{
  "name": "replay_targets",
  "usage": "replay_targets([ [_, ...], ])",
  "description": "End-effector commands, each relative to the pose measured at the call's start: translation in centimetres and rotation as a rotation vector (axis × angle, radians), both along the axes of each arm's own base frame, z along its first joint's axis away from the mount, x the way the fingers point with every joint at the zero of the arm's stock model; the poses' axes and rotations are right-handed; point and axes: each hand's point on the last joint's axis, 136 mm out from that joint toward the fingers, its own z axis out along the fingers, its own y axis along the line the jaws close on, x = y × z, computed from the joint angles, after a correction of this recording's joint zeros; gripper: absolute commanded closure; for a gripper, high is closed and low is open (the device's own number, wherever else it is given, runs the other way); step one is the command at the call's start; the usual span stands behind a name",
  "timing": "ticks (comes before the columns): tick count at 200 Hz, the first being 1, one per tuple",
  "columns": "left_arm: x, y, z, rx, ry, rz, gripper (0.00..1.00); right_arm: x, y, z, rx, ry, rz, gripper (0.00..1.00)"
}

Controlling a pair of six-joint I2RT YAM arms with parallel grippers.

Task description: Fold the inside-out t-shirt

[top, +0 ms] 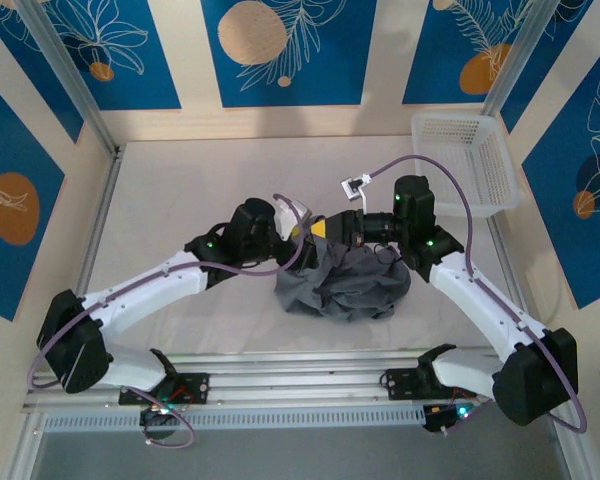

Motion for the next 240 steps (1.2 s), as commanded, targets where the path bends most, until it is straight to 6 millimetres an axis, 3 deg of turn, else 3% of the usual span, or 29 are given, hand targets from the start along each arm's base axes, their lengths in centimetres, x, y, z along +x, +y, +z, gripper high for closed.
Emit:
replay_targets([
  [1, 0.4, -1.1, 1.9, -0.079, -0.083, -0.001, 0.29, -0.6, 0.0, 1.2, 0.015, -0.031, 0.014, 1.00],
  [22, 1.0, -0.7, 3.4, -0.116, -0.090, 0.056, 0.33, -0.1, -0.2, 0.3, -0.005, -0.011, -0.013, 1.00],
  [42, 1.2, 0.2, 4.8, -0.154, -0.077, 0.124, 0.42, 0.6, -0.6, -1.4, -0.070, 0.025, -0.069, 1.00],
  [79, 1.0, 1.4, 5.7, -0.173, -0.038, 0.178, 0.80, 1.2, -1.2, -3.1, -0.116, 0.058, -0.114, 1.00],
  [108, 1.3, 2.5, 4.5, -0.100, -0.008, 0.218, 0.98, 1.3, -1.6, -3.0, -0.115, 0.056, -0.130, 1.00],
  [129, 1.8, 3.8, 3.0, -0.034, 0.010, 0.268, 0.99, 1.3, -1.8, -2.8, -0.125, 0.047, -0.134, 1.00],
  [157, 2.7, 6.0, 1.1, 0.057, 0.057, 0.340, 0.93, 1.1, -2.1, -2.6, -0.143, 0.028, -0.138, 1.00],
  [178, 2.7, 6.3, 1.2, 0.026, 0.092, 0.312, 1.00, 1.0, -2.2, -2.8, -0.154, 0.018, -0.141, 1.00],
  [198, 2.1, 5.5, 2.3, -0.034, 0.123, 0.226, 1.00, 1.4, -2.4, -3.6, -0.202, 0.002, -0.165, 1.00],
  [222, -0.3, 3.0, 4.1, -0.137, 0.202, 0.021, 1.00, 2.5, -3.9, -6.7, -0.515, -0.141, -0.310, 0.99],
  [240, -1.2, 2.7, 4.9, -0.160, 0.224, -0.022, 1.00, 3.9, -6.0, -8.6, -0.819, -0.339, -0.443, 0.98],
])
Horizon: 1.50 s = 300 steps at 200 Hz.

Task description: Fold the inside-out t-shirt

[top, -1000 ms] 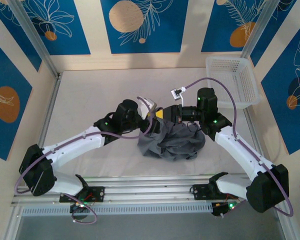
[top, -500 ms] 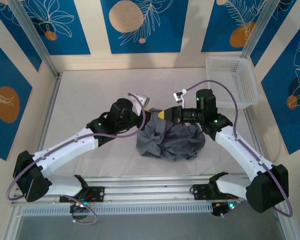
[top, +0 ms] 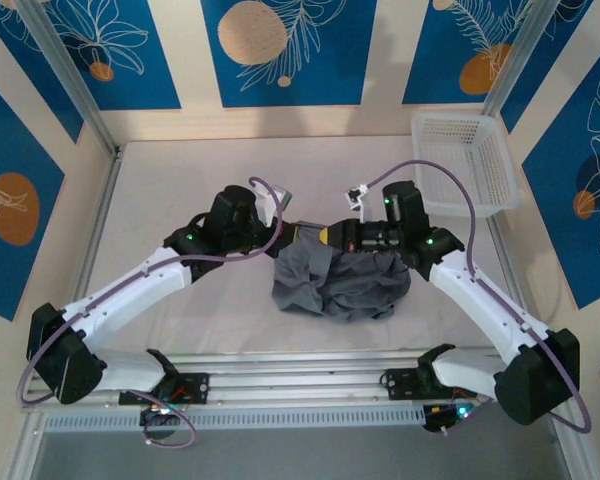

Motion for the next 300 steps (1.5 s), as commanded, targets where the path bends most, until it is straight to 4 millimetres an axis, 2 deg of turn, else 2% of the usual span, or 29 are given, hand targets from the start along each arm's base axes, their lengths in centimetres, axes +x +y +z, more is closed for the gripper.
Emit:
replay_targets([
  [1, -1.8, -0.6, 1.9, -0.067, 0.054, -0.111, 1.00, 1.6, -4.2, -2.1, -0.464, -0.252, -0.165, 0.98],
  [16, -1.7, 0.2, 1.6, -0.024, 0.047, -0.089, 1.00, 2.9, -6.9, -2.9, -0.643, -0.307, -0.288, 0.98],
  [28, -1.5, 0.9, 0.9, 0.024, 0.043, -0.060, 1.00, 3.4, -8.4, -3.0, -0.714, -0.319, -0.357, 0.98],
  [53, -1.2, 2.0, -0.5, 0.101, 0.055, -0.027, 1.00, 3.9, -10.0, -2.4, -0.744, -0.350, -0.443, 0.99],
  [70, -1.3, 2.1, -1.2, 0.120, 0.068, -0.030, 1.00, 3.9, -10.3, -1.7, -0.731, -0.370, -0.462, 1.00],
  [85, -1.5, 1.6, -1.3, 0.094, 0.080, -0.048, 1.00, 3.5, -8.9, -1.5, -0.665, -0.374, -0.403, 1.00],
  [96, -1.7, 0.9, -1.1, 0.059, 0.093, -0.070, 1.00, 2.6, -6.0, -1.5, -0.540, -0.376, -0.272, 0.97],
  [107, -1.9, 0.1, -0.7, 0.016, 0.106, -0.099, 1.00, 0.8, -2.4, -1.2, -0.366, -0.374, -0.106, 0.87],
  [116, -1.9, -0.4, -0.3, -0.014, 0.112, -0.113, 1.00, 0.2, -1.0, -0.9, -0.273, -0.361, -0.064, 0.76],
  [118, -1.9, -0.5, -0.3, -0.019, 0.113, -0.115, 1.00, 0.2, -0.7, -0.9, -0.247, -0.348, -0.071, 0.71],
  [130, -1.9, -0.7, 0.4, -0.045, 0.106, -0.115, 1.00, 0.7, -0.3, -1.2, -0.181, -0.298, -0.120, 0.53],
  [138, -1.9, -0.7, 0.9, -0.058, 0.096, -0.115, 1.00, 1.0, -0.1, -1.9, -0.166, -0.283, -0.134, 0.45],
  [145, -1.9, -0.7, 1.2, -0.065, 0.090, -0.115, 1.00, 1.5, -0.1, -2.9, -0.174, -0.273, -0.154, 0.41],
  [163, -2.1, -0.5, 1.9, -0.077, 0.074, -0.111, 1.00, 2.7, -0.5, -5.3, -0.226, -0.268, -0.194, 0.36],
  [193, -2.3, 0.3, 2.1, -0.066, 0.063, -0.088, 1.00, 4.2, -2.9, -10.0, -0.334, -0.196, -0.308, 0.37],
  [210, -2.0, 1.1, 2.3, -0.060, 0.044, -0.049, 1.00, 3.9, -4.3, -12.5, -0.357, -0.104, -0.346, 0.40],
  [231, -0.8, 3.3, 2.3, -0.030, 0.030, 0.063, 1.00, 2.8, -5.3, -13.9, -0.361, -0.035, -0.346, 0.42],
  [247, 0.5, 5.6, 1.7, 0.000, 0.039, 0.170, 1.00, 1.8, -5.7, -13.4, -0.329, -0.020, -0.347, 0.50],
  [260, 1.1, 6.7, 0.9, -0.001, 0.065, 0.211, 1.00, 0.8, -4.8, -12.2, -0.262, -0.027, -0.302, 0.55],
  [273, 1.3, 7.0, 0.1, -0.010, 0.088, 0.220, 1.00, -0.7, -2.8, -11.1, -0.168, -0.025, -0.218, 0.60],
  [300, 1.4, 7.9, -3.0, 0.030, 0.136, 0.284, 1.00, -4.3, 1.6, -11.2, -0.040, 0.056, -0.034, 0.66],
])
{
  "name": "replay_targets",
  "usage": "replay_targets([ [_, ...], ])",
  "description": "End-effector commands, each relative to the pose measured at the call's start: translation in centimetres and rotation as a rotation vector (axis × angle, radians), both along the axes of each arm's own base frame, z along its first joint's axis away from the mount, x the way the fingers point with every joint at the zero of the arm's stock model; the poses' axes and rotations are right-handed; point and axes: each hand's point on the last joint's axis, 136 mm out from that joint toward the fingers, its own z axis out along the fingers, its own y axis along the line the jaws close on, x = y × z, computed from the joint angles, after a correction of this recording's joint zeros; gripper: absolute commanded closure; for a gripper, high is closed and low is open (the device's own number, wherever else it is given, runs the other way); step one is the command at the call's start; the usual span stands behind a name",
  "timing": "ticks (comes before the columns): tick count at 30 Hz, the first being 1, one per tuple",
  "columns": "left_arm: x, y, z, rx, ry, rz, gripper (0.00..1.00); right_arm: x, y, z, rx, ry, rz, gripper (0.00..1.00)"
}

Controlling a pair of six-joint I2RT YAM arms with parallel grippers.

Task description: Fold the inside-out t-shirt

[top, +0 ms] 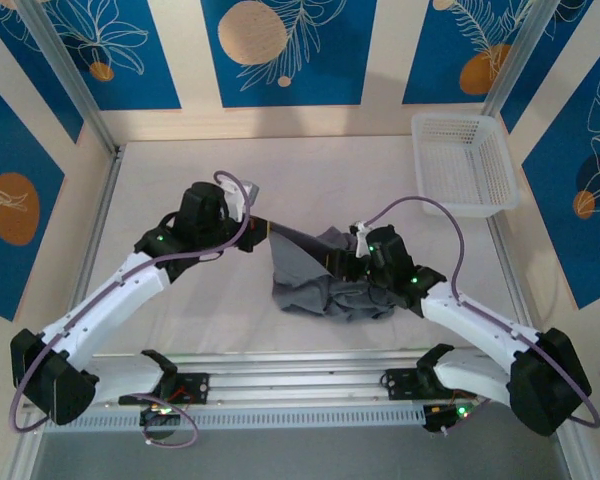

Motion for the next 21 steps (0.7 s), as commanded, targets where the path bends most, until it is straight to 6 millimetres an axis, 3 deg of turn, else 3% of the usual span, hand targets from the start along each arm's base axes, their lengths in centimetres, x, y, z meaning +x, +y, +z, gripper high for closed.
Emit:
replay_targets([
  [1, 0.5, 1.8, -2.4, 0.036, 0.042, 0.106, 1.00, -4.4, 4.3, -0.7, 0.139, 0.129, 0.203, 0.66],
  [4, 0.5, 4.5, -4.9, 0.106, 0.066, 0.233, 0.86, -8.2, 7.2, -0.3, 0.150, 0.172, 0.422, 0.54],
  [6, 0.0, 5.3, -4.9, 0.090, 0.035, 0.252, 0.74, -9.7, 8.1, 1.0, 0.162, 0.183, 0.521, 0.44],
  [8, -0.7, 5.6, -3.8, 0.043, -0.033, 0.246, 0.62, -9.6, 7.9, 3.2, 0.157, 0.138, 0.535, 0.38],
  [10, -1.1, 6.2, -2.6, 0.017, -0.096, 0.257, 0.55, -7.9, 6.7, 5.1, 0.131, 0.045, 0.461, 0.32],
  [13, -1.4, 6.7, -1.7, 0.012, -0.132, 0.260, 0.49, -4.1, 4.0, 6.9, 0.079, -0.101, 0.286, 0.26],
  [15, -1.3, 6.1, -2.0, 0.013, -0.094, 0.243, 0.49, -1.5, 1.7, 6.6, -0.004, -0.152, 0.151, 0.26],
  [18, -0.8, 3.1, -3.5, -0.005, 0.036, 0.146, 0.47, 3.3, -5.2, 3.0, -0.162, 0.006, -0.208, 0.27],
  [20, 0.0, 0.1, -4.7, -0.001, 0.158, 0.044, 0.45, 4.6, -8.7, -0.2, -0.187, 0.190, -0.354, 0.28],
  [21, 0.4, -0.9, -5.3, 0.019, 0.194, 0.021, 0.44, 4.8, -9.4, -1.4, -0.185, 0.243, -0.371, 0.28],
])
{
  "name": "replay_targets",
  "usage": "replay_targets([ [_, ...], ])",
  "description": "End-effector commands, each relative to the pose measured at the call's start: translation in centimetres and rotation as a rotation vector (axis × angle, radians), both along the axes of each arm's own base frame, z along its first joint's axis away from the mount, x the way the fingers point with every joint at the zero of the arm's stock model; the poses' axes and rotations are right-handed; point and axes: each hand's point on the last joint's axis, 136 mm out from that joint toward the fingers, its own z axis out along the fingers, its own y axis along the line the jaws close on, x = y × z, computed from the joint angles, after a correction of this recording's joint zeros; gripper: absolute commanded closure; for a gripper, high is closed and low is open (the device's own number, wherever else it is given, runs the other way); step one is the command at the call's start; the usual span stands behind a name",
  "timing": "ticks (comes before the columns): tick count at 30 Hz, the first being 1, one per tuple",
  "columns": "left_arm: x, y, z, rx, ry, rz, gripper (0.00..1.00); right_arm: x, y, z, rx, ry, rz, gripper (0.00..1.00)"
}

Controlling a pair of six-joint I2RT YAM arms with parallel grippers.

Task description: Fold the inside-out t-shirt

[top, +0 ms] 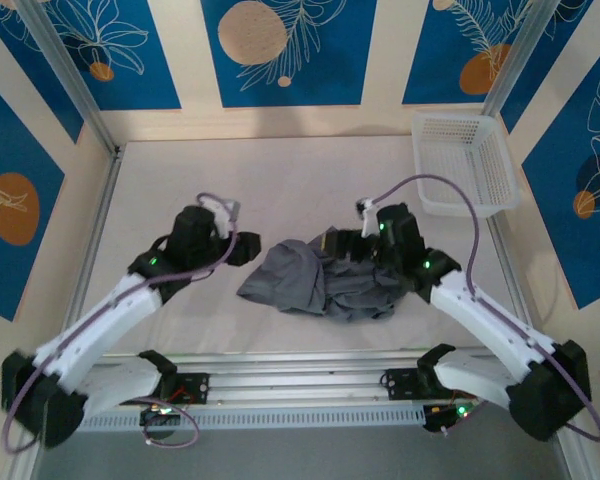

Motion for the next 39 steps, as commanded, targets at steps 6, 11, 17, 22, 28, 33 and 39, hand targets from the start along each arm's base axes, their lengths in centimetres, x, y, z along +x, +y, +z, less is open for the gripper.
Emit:
replay_targets([
  [6, 5.6, -9.7, -6.7, 0.105, 0.260, -0.214, 0.04, 0.1, -2.9, -11.7, 0.002, 0.479, -0.095, 0.20],
  [11, 8.5, -14.2, -10.9, 0.103, 0.341, -0.287, 0.14, 0.2, -1.0, -12.1, 0.055, 0.522, -0.040, 0.80],
  [17, 6.1, -17.3, -13.6, -0.005, 0.527, -0.472, 0.65, 1.5, -1.2, -6.2, 0.085, 0.309, -0.028, 1.00],
  [22, 7.1, -14.9, -5.9, -0.136, 0.386, -0.429, 1.00, 2.8, -2.4, -0.6, 0.131, 0.142, -0.071, 1.00],
  [28, 9.1, -4.5, 10.1, -0.188, -0.028, -0.198, 1.00, 3.0, -2.5, 9.2, 0.190, -0.148, -0.014, 1.00],
  [33, 5.9, 2.7, 13.1, -0.016, -0.227, 0.024, 1.00, 0.6, -1.7, 10.9, 0.238, -0.368, 0.066, 1.00],
  [39, 2.9, 6.3, 3.9, 0.075, -0.116, 0.153, 1.00, -1.3, -1.8, 1.9, 0.217, -0.210, 0.021, 1.00],
])
